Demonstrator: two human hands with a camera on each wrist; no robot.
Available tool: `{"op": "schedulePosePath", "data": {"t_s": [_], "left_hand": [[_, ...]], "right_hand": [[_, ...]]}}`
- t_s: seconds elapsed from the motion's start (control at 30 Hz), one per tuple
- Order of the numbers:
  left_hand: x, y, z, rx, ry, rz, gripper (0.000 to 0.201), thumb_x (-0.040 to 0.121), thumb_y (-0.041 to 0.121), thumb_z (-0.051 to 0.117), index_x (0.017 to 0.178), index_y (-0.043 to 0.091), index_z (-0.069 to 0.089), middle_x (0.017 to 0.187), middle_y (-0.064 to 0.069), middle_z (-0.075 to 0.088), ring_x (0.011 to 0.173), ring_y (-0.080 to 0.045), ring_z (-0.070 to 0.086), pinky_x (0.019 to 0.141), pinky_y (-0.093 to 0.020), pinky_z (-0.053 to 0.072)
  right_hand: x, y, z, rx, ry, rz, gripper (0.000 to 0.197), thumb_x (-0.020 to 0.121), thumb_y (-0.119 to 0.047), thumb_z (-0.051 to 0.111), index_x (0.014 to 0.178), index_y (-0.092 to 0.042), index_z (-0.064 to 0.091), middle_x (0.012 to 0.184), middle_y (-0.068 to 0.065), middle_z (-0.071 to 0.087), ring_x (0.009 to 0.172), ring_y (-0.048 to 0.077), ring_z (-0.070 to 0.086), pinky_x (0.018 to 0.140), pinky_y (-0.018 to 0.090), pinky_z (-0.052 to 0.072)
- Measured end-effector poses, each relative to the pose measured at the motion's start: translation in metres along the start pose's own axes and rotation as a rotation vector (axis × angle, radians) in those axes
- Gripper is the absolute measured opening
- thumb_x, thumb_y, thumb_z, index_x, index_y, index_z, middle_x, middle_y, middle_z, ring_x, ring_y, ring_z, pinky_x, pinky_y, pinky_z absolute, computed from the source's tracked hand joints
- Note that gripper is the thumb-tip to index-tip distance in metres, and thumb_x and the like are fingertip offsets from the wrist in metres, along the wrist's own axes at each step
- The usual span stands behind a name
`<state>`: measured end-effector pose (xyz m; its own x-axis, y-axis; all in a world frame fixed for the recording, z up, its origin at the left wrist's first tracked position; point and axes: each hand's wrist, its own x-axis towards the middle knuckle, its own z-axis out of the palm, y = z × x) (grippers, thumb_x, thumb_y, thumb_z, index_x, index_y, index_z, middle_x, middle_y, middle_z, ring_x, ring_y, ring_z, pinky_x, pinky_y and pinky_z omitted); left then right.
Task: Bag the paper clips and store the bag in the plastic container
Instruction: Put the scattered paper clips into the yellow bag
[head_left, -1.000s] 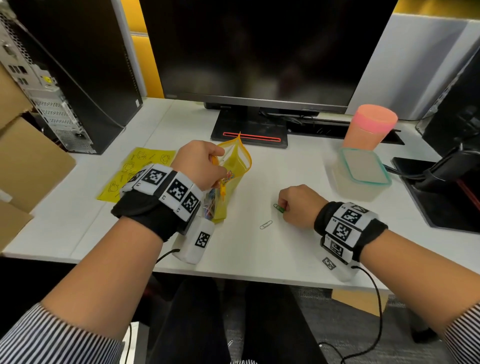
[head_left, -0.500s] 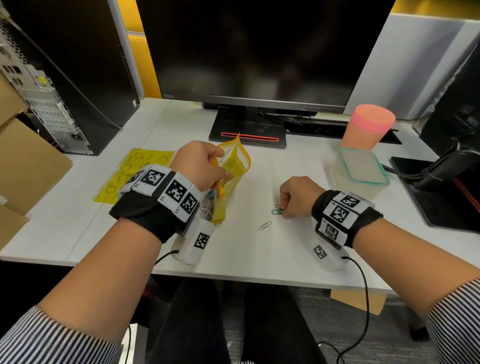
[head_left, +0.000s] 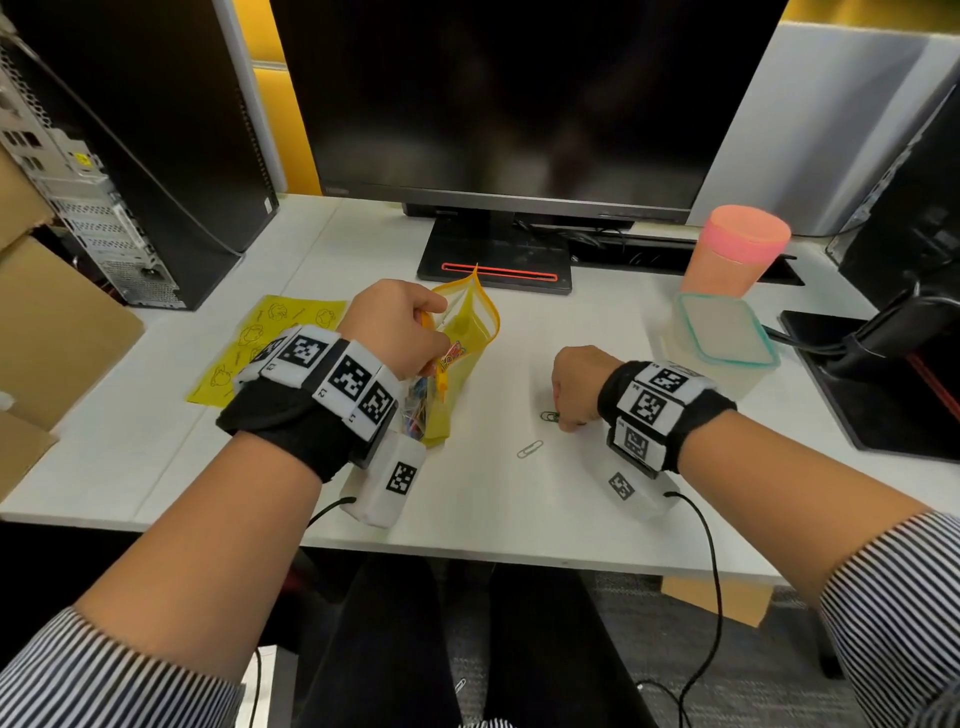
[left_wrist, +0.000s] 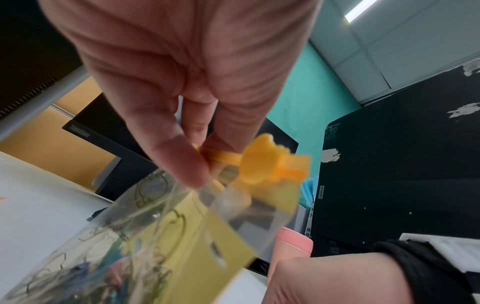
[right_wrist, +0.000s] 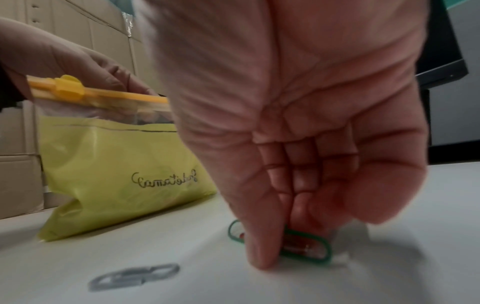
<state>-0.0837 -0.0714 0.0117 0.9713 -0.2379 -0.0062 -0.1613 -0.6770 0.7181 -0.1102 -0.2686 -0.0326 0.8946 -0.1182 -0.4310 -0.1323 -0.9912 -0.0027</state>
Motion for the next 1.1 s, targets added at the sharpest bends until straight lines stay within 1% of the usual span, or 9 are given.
{"op": "schedulePosePath", "data": {"t_s": [0.17, 0.33, 0.43, 0.57, 0.77, 0.87, 0.93, 1.03, 1.1], "left_hand": [[-0.001, -0.001, -0.002, -0.007, -0.001, -0.006, 0.044, 0.078, 0.004, 0.065, 0.121, 0.014, 0.063, 0.078, -0.005, 0.063, 0.073, -0.026, 0.071, 0.081, -0.041, 0.058], [-0.002, -0.001, -0.003, -0.001, -0.001, -0.004, 0.044, 0.079, 0.003, 0.064, 0.122, 0.014, 0.062, 0.078, -0.006, 0.063, 0.074, -0.026, 0.071, 0.082, -0.041, 0.058], [-0.002, 0.0, -0.002, -0.006, -0.002, -0.012, 0.044, 0.079, 0.003, 0.064, 0.121, 0.015, 0.062, 0.078, -0.005, 0.063, 0.075, -0.027, 0.071, 0.082, -0.041, 0.058], [-0.002, 0.001, -0.002, -0.008, -0.007, -0.016, 0.044, 0.079, 0.003, 0.064, 0.121, 0.015, 0.062, 0.078, -0.005, 0.063, 0.075, -0.028, 0.072, 0.081, -0.041, 0.058], [-0.003, 0.003, 0.0, -0.01, -0.014, -0.013, 0.043, 0.08, 0.003, 0.064, 0.121, 0.015, 0.062, 0.076, -0.005, 0.062, 0.074, -0.028, 0.072, 0.082, -0.04, 0.058], [-0.003, 0.002, 0.0, -0.008, -0.015, -0.014, 0.044, 0.079, 0.003, 0.064, 0.121, 0.014, 0.062, 0.076, -0.007, 0.063, 0.073, -0.027, 0.07, 0.082, -0.04, 0.058], [-0.002, 0.001, 0.0, -0.01, -0.019, -0.015, 0.045, 0.078, 0.003, 0.064, 0.121, 0.014, 0.062, 0.078, -0.008, 0.065, 0.073, -0.027, 0.07, 0.081, -0.04, 0.058], [-0.002, 0.0, -0.001, -0.011, -0.015, -0.017, 0.045, 0.078, 0.003, 0.064, 0.122, 0.014, 0.062, 0.082, -0.01, 0.066, 0.077, -0.028, 0.071, 0.081, -0.04, 0.058], [-0.003, 0.001, -0.002, -0.007, -0.013, -0.017, 0.045, 0.079, 0.003, 0.064, 0.122, 0.015, 0.062, 0.083, -0.01, 0.067, 0.077, -0.028, 0.072, 0.082, -0.04, 0.058]], "right_hand": [[0.0, -0.004, 0.001, -0.019, -0.009, -0.036, 0.025, 0.077, -0.007, 0.064, 0.101, -0.001, 0.068, 0.101, 0.013, 0.07, 0.091, 0.026, 0.066, 0.067, 0.027, 0.049], [0.002, -0.002, 0.007, -0.001, 0.029, -0.048, 0.021, 0.08, -0.009, 0.06, 0.098, -0.001, 0.068, 0.099, 0.013, 0.07, 0.091, 0.028, 0.067, 0.074, 0.03, 0.055], [0.001, -0.004, 0.005, 0.006, 0.033, -0.01, 0.009, 0.079, -0.003, 0.056, 0.071, -0.004, 0.06, 0.074, 0.01, 0.061, 0.073, 0.026, 0.061, 0.057, 0.025, 0.048], [0.0, -0.006, 0.008, 0.019, 0.075, 0.053, 0.029, 0.079, 0.0, 0.052, 0.055, -0.01, 0.042, 0.058, 0.004, 0.044, 0.05, 0.017, 0.044, 0.045, 0.02, 0.034], [0.001, -0.008, 0.006, 0.019, 0.023, 0.063, 0.027, 0.079, -0.008, 0.06, 0.058, -0.01, 0.043, 0.062, 0.004, 0.047, 0.054, 0.018, 0.047, 0.047, 0.021, 0.038], [-0.002, -0.007, 0.006, 0.012, 0.025, -0.006, 0.011, 0.08, -0.016, 0.064, 0.083, -0.005, 0.064, 0.089, 0.01, 0.066, 0.083, 0.025, 0.064, 0.069, 0.029, 0.054], [-0.004, -0.003, 0.008, -0.004, 0.06, -0.064, 0.024, 0.081, -0.019, 0.065, 0.098, -0.003, 0.068, 0.101, 0.01, 0.07, 0.093, 0.026, 0.065, 0.078, 0.031, 0.055], [-0.009, 0.001, 0.014, 0.025, 0.106, -0.135, 0.014, 0.08, -0.016, 0.064, 0.092, -0.008, 0.069, 0.095, 0.006, 0.069, 0.081, 0.021, 0.058, 0.068, 0.026, 0.046], [-0.012, 0.004, 0.017, 0.062, 0.123, -0.154, 0.013, 0.08, -0.013, 0.063, 0.092, -0.012, 0.069, 0.094, 0.003, 0.068, 0.079, 0.018, 0.054, 0.068, 0.024, 0.042]]}}
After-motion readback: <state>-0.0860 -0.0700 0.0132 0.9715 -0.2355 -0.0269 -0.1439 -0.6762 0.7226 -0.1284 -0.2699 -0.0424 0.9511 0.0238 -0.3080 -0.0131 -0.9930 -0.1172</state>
